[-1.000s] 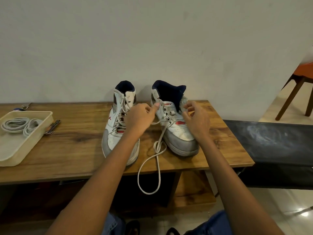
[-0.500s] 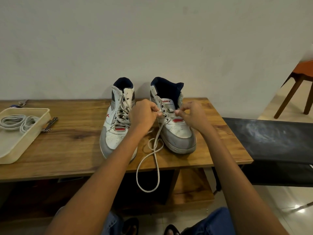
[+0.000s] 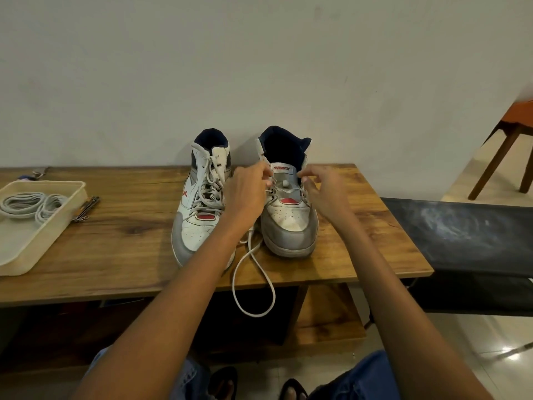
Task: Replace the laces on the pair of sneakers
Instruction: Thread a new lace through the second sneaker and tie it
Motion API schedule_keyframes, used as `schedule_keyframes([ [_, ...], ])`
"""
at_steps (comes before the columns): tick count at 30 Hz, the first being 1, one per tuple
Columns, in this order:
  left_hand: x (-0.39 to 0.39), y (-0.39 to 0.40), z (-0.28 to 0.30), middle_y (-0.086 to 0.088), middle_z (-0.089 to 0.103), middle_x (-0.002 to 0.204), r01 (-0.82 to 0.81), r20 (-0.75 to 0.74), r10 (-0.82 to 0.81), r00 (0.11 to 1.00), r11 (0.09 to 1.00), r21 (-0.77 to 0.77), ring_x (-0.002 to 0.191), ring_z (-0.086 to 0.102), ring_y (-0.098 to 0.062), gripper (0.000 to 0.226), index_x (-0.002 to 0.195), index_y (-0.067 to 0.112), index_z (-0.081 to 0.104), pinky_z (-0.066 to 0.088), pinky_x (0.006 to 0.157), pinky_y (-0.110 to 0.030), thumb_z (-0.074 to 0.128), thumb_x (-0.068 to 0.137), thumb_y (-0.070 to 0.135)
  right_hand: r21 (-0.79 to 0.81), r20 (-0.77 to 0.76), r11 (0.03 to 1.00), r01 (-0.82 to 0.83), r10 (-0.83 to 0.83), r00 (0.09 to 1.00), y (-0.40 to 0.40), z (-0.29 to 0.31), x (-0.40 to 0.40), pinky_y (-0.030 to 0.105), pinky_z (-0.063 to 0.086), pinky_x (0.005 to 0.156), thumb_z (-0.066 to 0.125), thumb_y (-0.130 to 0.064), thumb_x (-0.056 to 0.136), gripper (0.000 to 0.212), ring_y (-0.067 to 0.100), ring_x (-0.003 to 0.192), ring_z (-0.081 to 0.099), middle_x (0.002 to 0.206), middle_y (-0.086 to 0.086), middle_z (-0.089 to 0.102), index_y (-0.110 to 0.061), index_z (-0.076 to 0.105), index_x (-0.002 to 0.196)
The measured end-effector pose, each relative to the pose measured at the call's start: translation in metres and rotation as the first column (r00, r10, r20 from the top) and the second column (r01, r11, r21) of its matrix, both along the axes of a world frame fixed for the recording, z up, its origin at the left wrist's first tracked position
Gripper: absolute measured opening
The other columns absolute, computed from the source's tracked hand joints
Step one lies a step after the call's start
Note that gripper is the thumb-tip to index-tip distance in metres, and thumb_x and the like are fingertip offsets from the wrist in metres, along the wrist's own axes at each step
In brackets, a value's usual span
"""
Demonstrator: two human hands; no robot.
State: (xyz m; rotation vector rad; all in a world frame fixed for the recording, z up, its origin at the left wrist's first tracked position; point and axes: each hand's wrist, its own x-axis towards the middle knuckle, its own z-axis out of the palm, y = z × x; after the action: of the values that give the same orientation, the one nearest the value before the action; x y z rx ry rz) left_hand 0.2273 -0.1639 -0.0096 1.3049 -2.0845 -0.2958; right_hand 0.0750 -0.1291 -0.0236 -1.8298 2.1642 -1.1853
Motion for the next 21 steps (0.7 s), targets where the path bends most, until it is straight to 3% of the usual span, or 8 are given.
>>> schedule_keyframes([
  [5, 0.0, -0.003, -0.007, -0.002, 0.07, 0.101, -0.022, 0.036, 0.019, 0.999, 0.994, 0.103, 0.101, 0.062, -0.018, 0.022, 0.108, 0.017, 0.066, 0.048, 0.088, -0.037, 0.064, 0.087, 0.02, -0.023, 0.02, 1.0, 0.0, 0.001, 1.0, 0.007, 0.005, 0.0, 0.022, 0.037, 0.066, 0.057, -0.012, 0.091, 0.021, 0.016, 0.094, 0.056, 0.112, 0.003, 0.065, -0.013, 0.068, 0.109],
  [9, 0.002, -0.004, -0.006, -0.003, 0.069, 0.102, -0.014, 0.089, 0.005, 0.996, 0.995, 0.101, 0.102, 0.06, -0.021, 0.021, 0.106, 0.018, 0.066, 0.046, 0.09, -0.043, 0.066, 0.086, 0.022, 0.032, -0.1, 0.999, 0.005, -0.002, 0.995, 0.007, 0.006, 0.002, 0.021, 0.032, 0.083, 0.056, -0.023, 0.093, 0.022, 0.02, 0.114, 0.047, 0.122, 0.008, 0.057, -0.014, 0.069, 0.109],
  [12, 0.005, -0.008, -0.006, -0.003, 0.069, 0.096, 0.059, 0.034, -0.066, 0.997, 0.983, 0.174, 0.095, 0.062, -0.019, 0.017, 0.102, 0.015, 0.067, 0.049, 0.089, -0.042, 0.066, 0.085, 0.017, 0.139, -0.275, 0.99, 0.014, 0.024, 0.961, 0.004, 0.003, 0.014, 0.031, 0.029, 0.096, 0.053, -0.041, 0.093, 0.032, 0.026, 0.126, 0.034, 0.131, 0.013, 0.048, -0.02, 0.069, 0.112],
  [14, 0.008, -0.011, -0.004, -0.005, 0.068, 0.097, 0.105, 0.016, -0.112, 0.994, 0.967, 0.232, 0.093, 0.062, -0.018, 0.018, 0.103, 0.011, 0.066, 0.049, 0.09, -0.038, 0.066, 0.085, 0.015, 0.181, -0.351, 0.982, 0.052, 0.015, 0.936, 0.004, 0.002, 0.02, 0.034, 0.026, 0.099, 0.052, -0.045, 0.092, 0.034, 0.029, 0.128, 0.029, 0.134, 0.014, 0.044, -0.025, 0.068, 0.113],
  [18, 0.009, -0.013, -0.001, -0.009, 0.067, 0.101, 0.158, 0.014, -0.172, 0.985, 0.93, 0.332, 0.094, 0.061, -0.019, 0.021, 0.107, 0.006, 0.065, 0.045, 0.084, -0.028, 0.062, 0.088, 0.012, 0.178, -0.284, 0.983, 0.038, 0.014, 0.959, 0.005, 0.004, 0.025, 0.033, 0.021, 0.095, 0.055, -0.039, 0.092, 0.028, 0.027, 0.127, 0.029, 0.127, 0.013, 0.05, -0.025, 0.07, 0.11],
  [21, 0.012, -0.014, 0.0, -0.007, 0.065, 0.094, 0.219, -0.028, -0.226, 0.974, 0.894, 0.391, 0.081, 0.056, -0.013, 0.018, 0.104, 0.005, 0.065, 0.045, 0.073, -0.023, 0.06, 0.089, 0.013, 0.163, -0.338, 0.983, 0.088, -0.028, 0.941, 0.005, 0.005, 0.028, 0.031, 0.023, 0.096, 0.057, -0.034, 0.091, 0.024, 0.027, 0.127, 0.027, 0.132, 0.012, 0.042, -0.025, 0.069, 0.111],
])
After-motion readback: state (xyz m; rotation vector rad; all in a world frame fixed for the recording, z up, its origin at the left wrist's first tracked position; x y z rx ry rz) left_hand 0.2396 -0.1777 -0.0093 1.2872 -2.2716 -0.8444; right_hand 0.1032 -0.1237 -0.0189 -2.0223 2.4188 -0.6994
